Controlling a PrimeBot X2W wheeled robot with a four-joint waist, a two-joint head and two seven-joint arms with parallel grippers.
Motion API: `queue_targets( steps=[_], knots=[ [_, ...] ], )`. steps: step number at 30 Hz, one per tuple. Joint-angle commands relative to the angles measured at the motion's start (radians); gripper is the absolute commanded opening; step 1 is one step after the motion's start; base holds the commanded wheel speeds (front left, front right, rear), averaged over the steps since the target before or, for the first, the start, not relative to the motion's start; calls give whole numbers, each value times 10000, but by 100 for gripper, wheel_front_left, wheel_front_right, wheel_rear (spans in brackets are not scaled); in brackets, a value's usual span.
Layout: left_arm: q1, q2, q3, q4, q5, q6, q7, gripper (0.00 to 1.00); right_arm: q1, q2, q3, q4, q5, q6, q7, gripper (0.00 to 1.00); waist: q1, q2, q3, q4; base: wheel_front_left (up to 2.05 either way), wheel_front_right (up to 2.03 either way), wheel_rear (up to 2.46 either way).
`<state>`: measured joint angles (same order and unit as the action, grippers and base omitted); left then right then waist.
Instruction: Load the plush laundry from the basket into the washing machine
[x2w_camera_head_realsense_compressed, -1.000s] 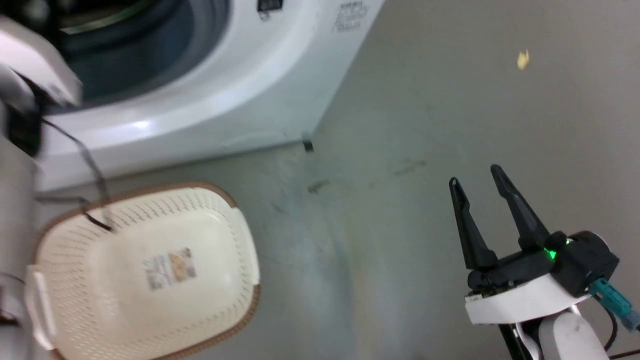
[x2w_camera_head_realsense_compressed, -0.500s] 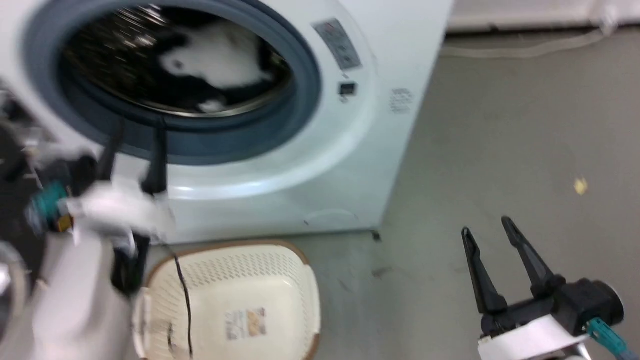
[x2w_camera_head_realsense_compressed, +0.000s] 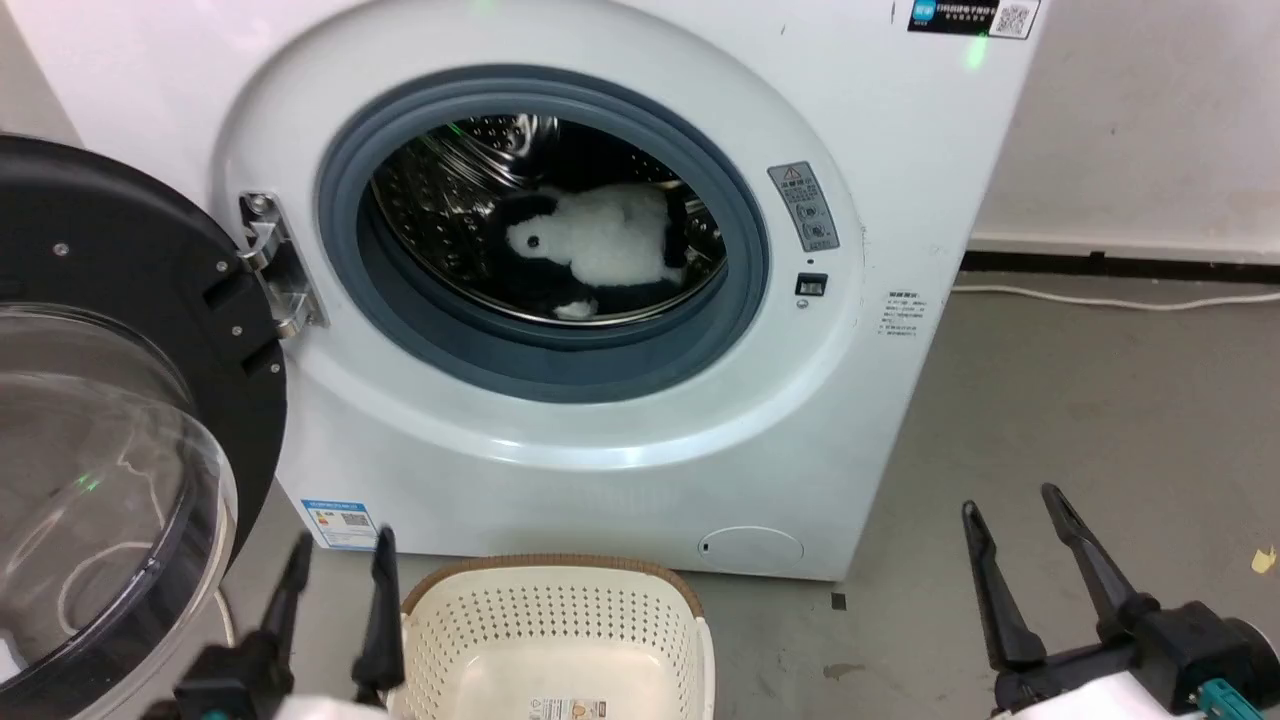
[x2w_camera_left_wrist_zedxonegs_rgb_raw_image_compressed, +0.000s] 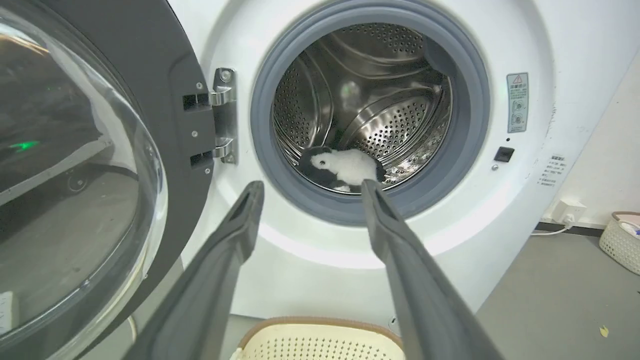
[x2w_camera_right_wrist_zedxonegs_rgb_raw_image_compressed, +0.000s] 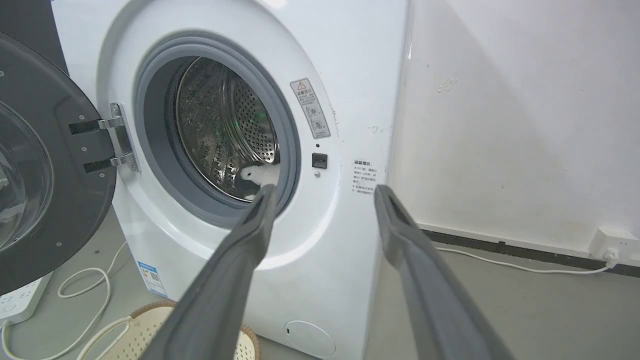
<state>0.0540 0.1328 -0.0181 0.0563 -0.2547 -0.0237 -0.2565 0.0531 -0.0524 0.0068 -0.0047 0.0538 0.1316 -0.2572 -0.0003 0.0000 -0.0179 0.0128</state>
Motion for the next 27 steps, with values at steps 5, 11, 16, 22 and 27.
queue_targets(
  steps=[5, 11, 16, 22, 27],
  knots=[
    [824, -394, 14, -105, 585, -73, -52, 100, 413, 22, -72, 193, -329, -9, -46, 100, 3, 0, -213, 123, 0, 0, 0],
    [824, -432, -124, 8, 1239, -276, -52, 100, 523, 22, -117, 344, -291, -9, -46, 100, 3, 0, -313, 94, 0, 0, 0],
    [769, -418, -180, 16, 1531, -406, -52, 100, 513, 22, -130, 449, -334, -9, -46, 100, 3, 0, -349, 65, 0, 0, 0],
    [696, -459, -53, -41, 1555, -558, -53, 100, 447, 22, -95, 511, -296, -9, -46, 100, 3, 0, -319, -2, 0, 0, 0],
    [746, -478, -56, -3, 1549, -533, 38, 0, 403, 2, -103, 476, -346, 2, 36, 0, 3, 0, -314, -4, 0, 0, 0]
  ],
)
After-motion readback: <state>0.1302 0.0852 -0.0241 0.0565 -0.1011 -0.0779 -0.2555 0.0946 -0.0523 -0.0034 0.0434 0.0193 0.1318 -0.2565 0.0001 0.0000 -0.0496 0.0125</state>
